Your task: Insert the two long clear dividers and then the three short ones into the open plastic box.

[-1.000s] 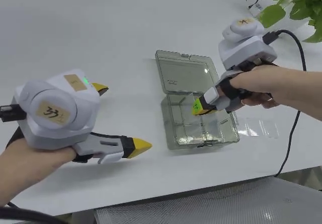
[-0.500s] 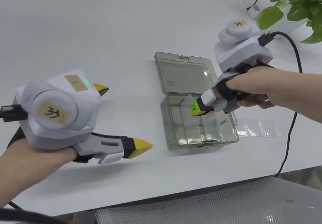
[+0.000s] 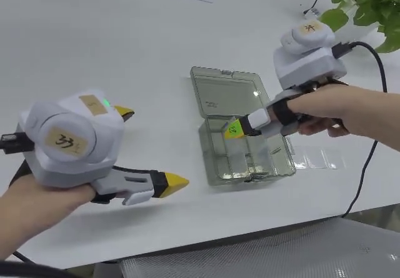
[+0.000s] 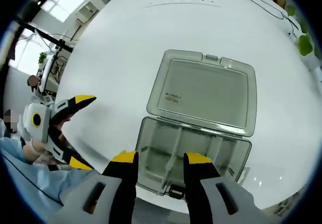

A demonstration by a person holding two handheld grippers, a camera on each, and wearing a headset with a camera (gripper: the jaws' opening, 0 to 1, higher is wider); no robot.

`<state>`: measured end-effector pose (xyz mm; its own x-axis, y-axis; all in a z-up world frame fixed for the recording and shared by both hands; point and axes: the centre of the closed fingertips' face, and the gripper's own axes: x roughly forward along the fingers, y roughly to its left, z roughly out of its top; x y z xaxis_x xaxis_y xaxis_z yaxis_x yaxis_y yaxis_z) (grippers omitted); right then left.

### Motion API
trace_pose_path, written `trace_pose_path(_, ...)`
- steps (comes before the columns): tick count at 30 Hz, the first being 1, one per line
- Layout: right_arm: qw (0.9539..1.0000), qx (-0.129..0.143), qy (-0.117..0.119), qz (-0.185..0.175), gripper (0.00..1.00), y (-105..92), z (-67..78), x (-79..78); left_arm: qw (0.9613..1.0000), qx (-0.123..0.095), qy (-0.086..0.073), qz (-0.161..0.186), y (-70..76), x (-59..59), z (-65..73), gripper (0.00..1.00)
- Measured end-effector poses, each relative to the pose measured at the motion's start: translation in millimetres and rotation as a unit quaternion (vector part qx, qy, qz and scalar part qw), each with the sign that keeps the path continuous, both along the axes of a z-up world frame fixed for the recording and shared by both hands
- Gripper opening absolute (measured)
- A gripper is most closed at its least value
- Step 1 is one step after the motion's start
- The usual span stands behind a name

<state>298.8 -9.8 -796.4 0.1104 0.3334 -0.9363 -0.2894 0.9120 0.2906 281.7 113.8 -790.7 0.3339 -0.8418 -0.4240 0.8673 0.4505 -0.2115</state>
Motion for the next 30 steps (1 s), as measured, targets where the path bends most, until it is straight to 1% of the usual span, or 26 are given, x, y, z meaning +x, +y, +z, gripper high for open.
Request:
trace_pose_path(1, 0.9998, 0.006, -0.014, 0.008, 0.41, 2.7, 2.2, 1.6, 1.0, 0.0, -0.001, 0.0, 0.9, 0.4, 0.5, 0.89)
trace_pose_path(2, 0.9992, 0.005, -0.035, 0.016, 0.47, 4.2, 5.2, 4.1, 1.0, 0.002, -0.002, -0.001, 1.5, 0.6, 0.5, 0.89)
trace_pose_path(3, 0.9995, 0.003, -0.029, 0.015, 0.5, 4.2, 7.4, 0.1, 1.0, 0.003, -0.001, -0.001, 1.8, 0.6, -0.1, 0.89)
trace_pose_path(4, 0.9981, 0.012, -0.051, 0.033, 0.51, 7.4, 10.4, 3.8, 1.0, 0.004, -0.002, -0.001, 2.2, 0.5, 0.2, 0.89)
trace_pose_path(5, 0.9983, 0.011, -0.05, 0.029, 0.54, 7.2, 12.6, -0.3, 1.0, 0.005, -0.002, -0.002, 2.5, 0.4, 0.5, 0.89)
trace_pose_path(6, 0.9979, 0.018, -0.055, 0.029, 0.58, 9.5, 15.6, -4.2, 1.0, 0.006, -0.003, -0.002, 2.8, 0.2, 1.2, 0.89)
trace_pose_path(8, 0.9967, 0.025, -0.071, 0.03, 0.67, 11.2, 19.6, -4.8, 1.0, 0.006, -0.002, -0.002, 3.1, 0.0, 2.4, 0.89)
trace_pose_path(9, 0.9958, 0.031, -0.078, 0.038, 0.71, 12.8, 22.2, -7.0, 1.0, 0.005, -0.001, -0.002, 3.0, -0.5, 3.1, 0.89)
trace_pose_path(10, 0.994, 0.036, -0.093, 0.045, 0.74, 14.3, 24.5, -5.7, 1.0, 0.006, -0.001, -0.002, 3.1, -0.6, 3.4, 0.89)
trace_pose_path(11, 0.9929, 0.037, -0.105, 0.042, 0.79, 14.1, 27.3, -6.8, 1.0, 0.009, -0.002, -0.003, 3.2, -1.0, 3.4, 0.89)
trace_pose_path(13, 0.9902, 0.044, -0.122, 0.052, 0.9, 16.0, 30.3, -7.4, 0.9999, 0.011, -0.002, -0.004, 3.0, -1.8, 4.2, 0.89)
trace_pose_path(14, 0.9882, 0.047, -0.137, 0.05, 0.93, 9.7, 28.4, 0.2, 0.9999, 0.01, -0.002, -0.003, 3.0, -1.9, 5.1, 0.89)
trace_pose_path(15, 0.9888, 0.048, -0.131, 0.054, 0.95, 7.8, 28.2, -4.8, 0.9999, 0.01, -0.001, -0.004, 2.6, -2.5, 6.2, 0.89)
trace_pose_path(16, 0.9879, 0.05, -0.137, 0.052, 0.96, 8.0, 29.6, -6.2, 0.9999, 0.011, -0.002, -0.005, 2.4, -2.6, 7.3, 0.89)
trace_pose_path(17, 0.9883, 0.045, -0.137, 0.049, 0.97, 5.2, 28.6, -7.3, 0.9999, 0.011, -0.002, -0.004, 2.0, -2.5, 8.1, 0.89)
trace_pose_path(18, 0.9888, 0.045, -0.133, 0.049, 1.0, -2.6, 26.3, -6.5, 0.9999, 0.009, 0.0, -0.004, 1.7, -1.8, 9.6, 0.89)
trace_pose_path(19, 0.9876, 0.054, -0.14, 0.045, 1.0, -4.3, 27.4, -6.2, 1.0, 0.003, 0.006, 0.0, 0.8, -1.2, 12.1, 0.89)
trace_pose_path(20, 0.9873, 0.054, -0.144, 0.041, 1.0, -7.5, 26.5, -4.7, 1.0, 0.001, 0.007, 0.004, 1.0, -0.1, 13.3, 0.89)
trace_pose_path(21, 0.987, 0.055, -0.146, 0.041, 1.0, -9.2, 26.6, -4.5, 1.0, 0.002, 0.006, 0.005, 0.8, 0.3, 14.4, 0.89)
trace_pose_path(22, 0.9854, 0.057, -0.156, 0.04, 1.0, -7.8, 29.6, -7.0, 1.0, 0.006, 0.002, 0.005, 0.6, 0.8, 15.7, 0.89)
trace_pose_path(23, 0.9844, 0.058, -0.161, 0.042, 1.0, -7.9, 31.1, -7.9, 0.9999, 0.01, 0.0, 0.004, 0.6, 0.8, 16.2, 0.89)
trace_pose_path(24, 0.9837, 0.058, -0.165, 0.042, 1.0, -8.5, 33.1, -10.1, 0.9999, 0.01, -0.001, 0.005, 0.2, 0.8, 18.5, 0.89)
trace_pose_path(25, 0.9816, 0.06, -0.176, 0.043, 1.0, -8.6, 35.0, -8.9, 0.9999, 0.009, -0.002, 0.006, -0.1, 1.1, 20.0, 0.89)
trace_pose_path(27, 0.9806, 0.063, -0.181, 0.041, 1.0, -10.6, 37.2, -12.0, 0.9999, 0.013, -0.006, 0.008, -1.0, 1.6, 22.3, 0.89)
trace_pose_path(28, 0.9784, 0.069, -0.19, 0.041, 1.0, -11.1, 38.4, -12.2, 0.9998, 0.014, -0.008, 0.01, -1.8, 2.1, 23.8, 0.89)
trace_pose_path(30, 0.9783, 0.071, -0.189, 0.045, 1.0, -14.2, 35.8, -16.3, 0.9996, 0.018, -0.01, 0.017, -3.0, 3.5, 25.1, 0.89)
